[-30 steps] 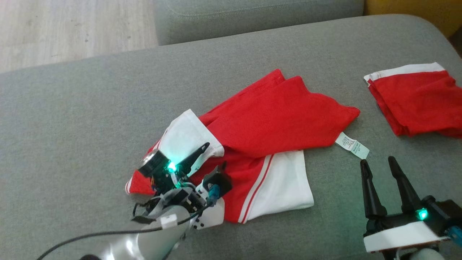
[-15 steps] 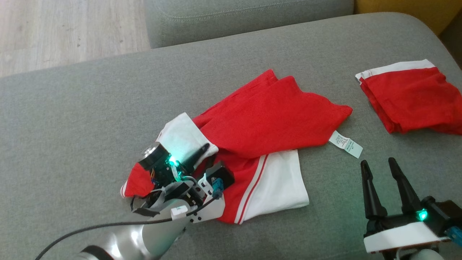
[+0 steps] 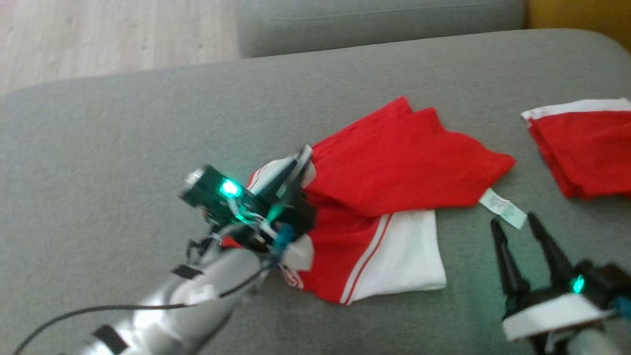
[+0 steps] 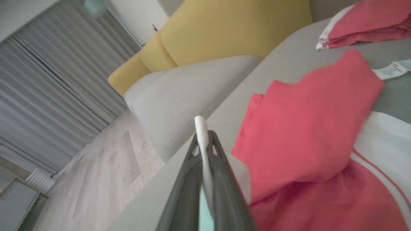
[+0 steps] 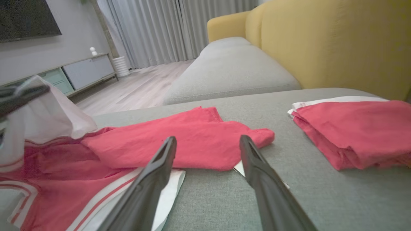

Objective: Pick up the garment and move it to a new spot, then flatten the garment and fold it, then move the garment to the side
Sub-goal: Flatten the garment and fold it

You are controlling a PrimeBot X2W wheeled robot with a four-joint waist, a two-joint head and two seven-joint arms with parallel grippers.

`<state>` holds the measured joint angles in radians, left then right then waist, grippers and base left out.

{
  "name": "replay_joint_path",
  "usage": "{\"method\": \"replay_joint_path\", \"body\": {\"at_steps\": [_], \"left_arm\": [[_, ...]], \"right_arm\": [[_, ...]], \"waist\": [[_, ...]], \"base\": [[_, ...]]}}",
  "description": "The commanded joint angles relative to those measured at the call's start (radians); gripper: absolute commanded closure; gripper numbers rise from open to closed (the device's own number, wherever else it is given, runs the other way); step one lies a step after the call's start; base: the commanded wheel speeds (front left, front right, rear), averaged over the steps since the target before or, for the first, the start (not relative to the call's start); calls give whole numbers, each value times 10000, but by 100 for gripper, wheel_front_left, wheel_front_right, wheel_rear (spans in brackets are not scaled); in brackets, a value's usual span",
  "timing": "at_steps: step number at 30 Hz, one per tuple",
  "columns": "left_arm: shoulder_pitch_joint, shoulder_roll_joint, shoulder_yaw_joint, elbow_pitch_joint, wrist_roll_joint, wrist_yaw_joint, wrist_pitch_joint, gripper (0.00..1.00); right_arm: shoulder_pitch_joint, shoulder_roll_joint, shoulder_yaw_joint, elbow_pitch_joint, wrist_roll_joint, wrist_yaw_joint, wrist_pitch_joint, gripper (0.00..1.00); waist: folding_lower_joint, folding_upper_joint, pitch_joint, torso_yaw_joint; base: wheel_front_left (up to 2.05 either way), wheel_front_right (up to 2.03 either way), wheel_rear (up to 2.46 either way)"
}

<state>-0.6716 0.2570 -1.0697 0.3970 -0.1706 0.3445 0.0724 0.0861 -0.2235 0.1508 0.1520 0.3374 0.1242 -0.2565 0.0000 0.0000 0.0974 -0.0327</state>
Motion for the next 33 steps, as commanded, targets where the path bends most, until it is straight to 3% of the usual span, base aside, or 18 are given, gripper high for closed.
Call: {"method": "replay_joint_path", "body": {"at_steps": [1,4,9,16,21,32,33], "left_arm": [[-653,484,627,-609,-29,171,-266,100],[-929,858,944,-1290,-27,270,-535,100],[-1421,1166,1328,-1905,45,430,-819,100],[-1990,1027,1540,-2263,154,573,-1147,100],[-2226,728,1519,-2226,137,582,-1367,100],[-2458,409,1422,-1921,37,536,-1678,100],[-2459,404,1415,-1902,34,546,-1681,100]], "right_arm": [[-989,-688,381,-31,346,65,-53,0],[-2174,-1806,990,603,1075,65,526,0],[-4446,-3425,2084,1333,2748,65,2669,0],[-6669,-4702,3280,2292,4443,65,4383,0],[-7603,-5068,4349,3112,5221,65,4797,0],[-8917,-5240,6330,4693,5907,65,4540,0],[-8994,-5237,6455,4787,5969,65,4522,15]], "waist": [[0,0,351,442],[0,0,730,838],[0,0,1442,1426],[0,0,2235,2072],[0,0,2575,2485],[0,0,2910,3094],[0,0,2922,3120]], "base": [[0,0,0],[0,0,0],[0,0,0],[0,0,0],[0,0,0],[0,0,0],[0,0,0]]}}
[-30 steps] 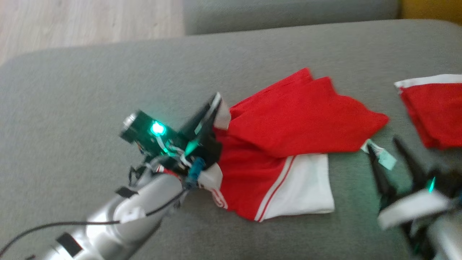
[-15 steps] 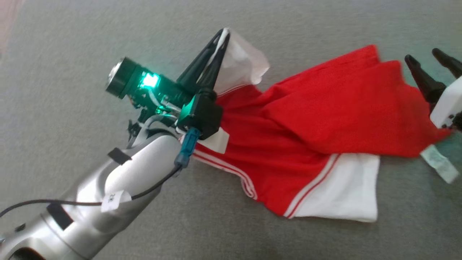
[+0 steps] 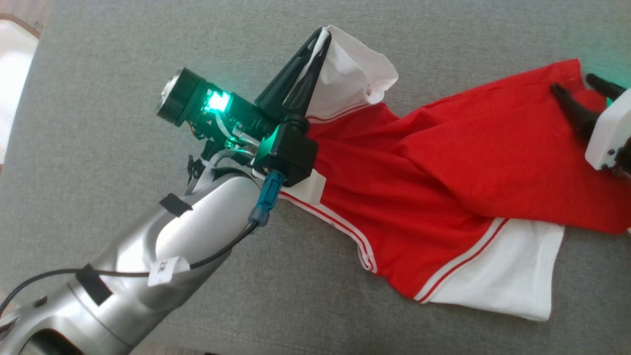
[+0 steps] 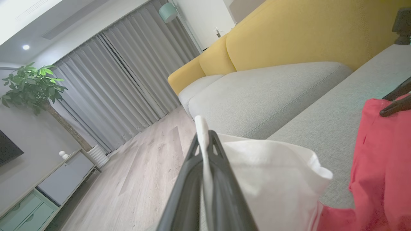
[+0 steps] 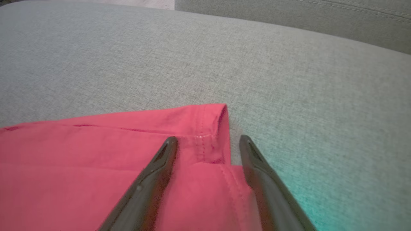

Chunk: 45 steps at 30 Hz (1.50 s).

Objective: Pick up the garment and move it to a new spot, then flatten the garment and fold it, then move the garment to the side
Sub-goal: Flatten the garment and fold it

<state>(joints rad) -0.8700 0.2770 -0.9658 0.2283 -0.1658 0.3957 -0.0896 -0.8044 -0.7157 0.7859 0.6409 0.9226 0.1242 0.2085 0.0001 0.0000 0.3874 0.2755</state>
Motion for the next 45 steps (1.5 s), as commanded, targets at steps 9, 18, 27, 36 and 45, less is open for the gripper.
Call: {"method": "replay_joint_path", "body": {"at_steps": [9,18,27,36,45], "left_arm": [[-495,353,498,26,-130,139,-181,100],[-1287,1383,1206,450,-179,52,-497,100],[-1799,2596,2051,95,-436,-57,-1019,100],[1441,3487,1944,-1851,-2599,-667,-414,100],[3578,3342,1312,-2310,-3438,-639,-441,100]], "right_arm": [[-873,-525,1162,-17,466,65,-1080,100],[-2056,-446,1613,-117,984,65,-2868,100],[-2280,-1011,1968,-926,1578,65,-3988,100],[525,-2524,2791,-2881,2865,65,-3820,100],[3025,-2079,2998,-2878,3366,65,-4333,100]], "waist": [[-1,0,0,-22],[-1,0,-828,-1009],[-1,0,-2278,-2192],[-1,0,-2941,-2964],[-1,0,-2460,-3147]], "base": [[0,0,0],[0,0,0],[0,0,0],[0,0,0],[0,0,0]]}}
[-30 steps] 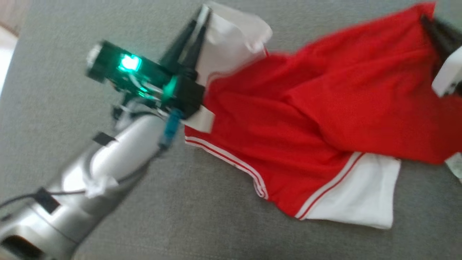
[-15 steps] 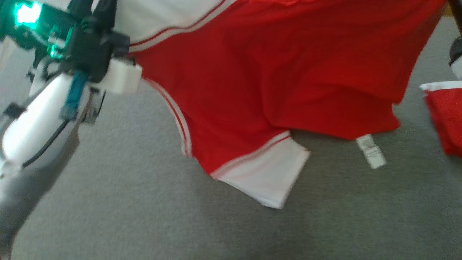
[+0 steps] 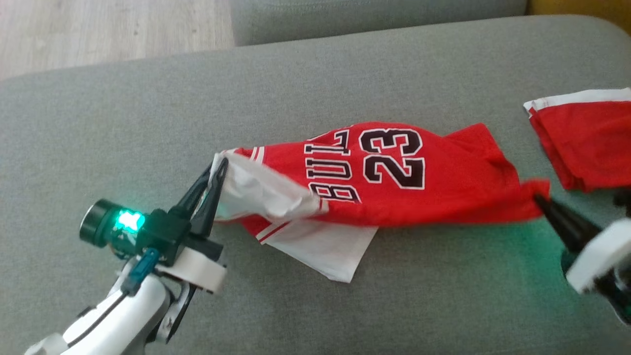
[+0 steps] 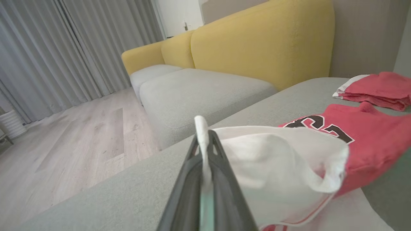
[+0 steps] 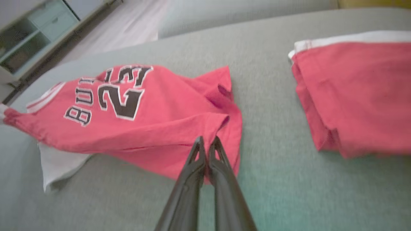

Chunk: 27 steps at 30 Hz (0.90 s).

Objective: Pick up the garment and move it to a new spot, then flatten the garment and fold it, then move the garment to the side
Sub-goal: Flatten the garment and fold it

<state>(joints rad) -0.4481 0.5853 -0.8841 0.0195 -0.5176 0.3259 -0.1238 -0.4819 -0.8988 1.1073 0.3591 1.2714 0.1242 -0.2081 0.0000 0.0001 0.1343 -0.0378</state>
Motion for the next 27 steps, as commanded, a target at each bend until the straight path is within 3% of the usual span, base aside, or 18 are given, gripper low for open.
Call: {"method": "replay_joint_path", "body": {"at_steps": [1,2,4,7,17,21,27], "left_arm": [[-686,141,472,-143,114,92,-150,100],[-730,2,489,-66,101,135,-224,100],[-837,-218,467,138,152,190,-343,100],[-989,-506,420,440,245,262,-498,100],[-1114,-972,362,1063,282,275,-888,100],[-1268,-1105,301,1170,331,229,-928,100],[-1448,-1240,220,1332,378,160,-954,100]], "right_arm": [[-205,24,-437,282,-261,65,-302,65],[-180,302,-682,673,-369,65,-390,0],[-1,756,-1000,1061,-507,65,-468,0],[479,850,-1412,1104,-563,65,-514,0],[2408,701,-3765,-1075,-519,65,-534,0],[2513,601,-4109,-1525,239,65,-431,0],[2238,320,-4073,-1101,475,65,97,0]], "waist": [[0,-1,147,-26],[0,-1,224,-32],[0,-1,365,-23],[0,-1,568,20],[0,-1,1042,49],[0,-1,1273,215],[0,-1,1425,422]], "base": [[0,0,0],[0,0,0],[0,0,0],[0,0,0],[0,0,0],[0,0,0],[0,0,0]]}}
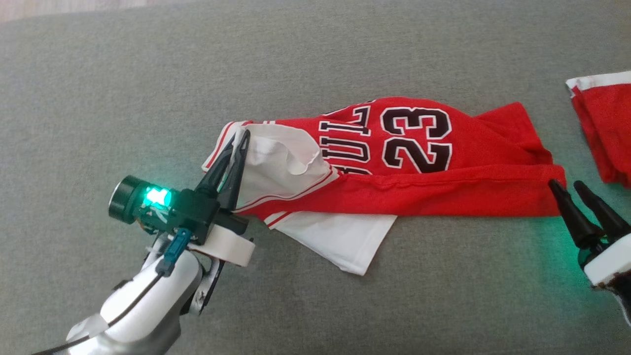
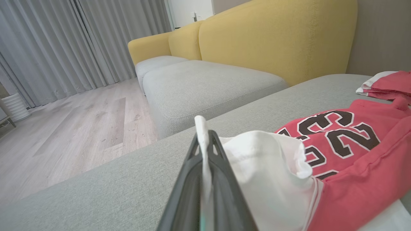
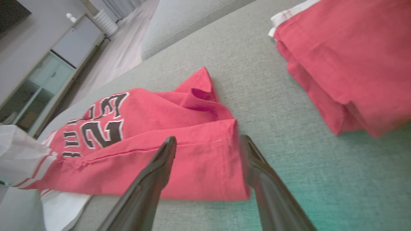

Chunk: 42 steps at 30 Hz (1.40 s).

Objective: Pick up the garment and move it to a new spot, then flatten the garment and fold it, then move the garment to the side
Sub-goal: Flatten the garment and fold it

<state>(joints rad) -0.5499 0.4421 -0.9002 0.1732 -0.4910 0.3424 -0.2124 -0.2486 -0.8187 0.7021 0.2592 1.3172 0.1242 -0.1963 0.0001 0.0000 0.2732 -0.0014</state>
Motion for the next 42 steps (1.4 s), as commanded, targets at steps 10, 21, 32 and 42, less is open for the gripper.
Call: {"method": "replay_joint_path", "body": {"at_steps": [10,21,32,42], "left_arm": [[-581,32,324,34,111,-53,-153,100],[-673,154,342,122,71,-32,-147,100],[-615,1468,1352,-1442,-154,-256,-413,100],[-1803,3563,2756,-3796,-662,-776,505,100]], "right_arm": [[-446,-410,246,550,133,65,320,36],[-575,-494,481,653,26,65,116,100],[-282,-2140,-823,-967,87,65,-505,100],[-501,-3896,-2938,-2770,401,65,-608,100]], "waist": [[-1,0,87,278],[-1,0,-53,199],[-1,0,-1687,-200],[-1,0,-2833,-597]], "base": [[0,0,0],[0,0,0],[0,0,0],[0,0,0]]}}
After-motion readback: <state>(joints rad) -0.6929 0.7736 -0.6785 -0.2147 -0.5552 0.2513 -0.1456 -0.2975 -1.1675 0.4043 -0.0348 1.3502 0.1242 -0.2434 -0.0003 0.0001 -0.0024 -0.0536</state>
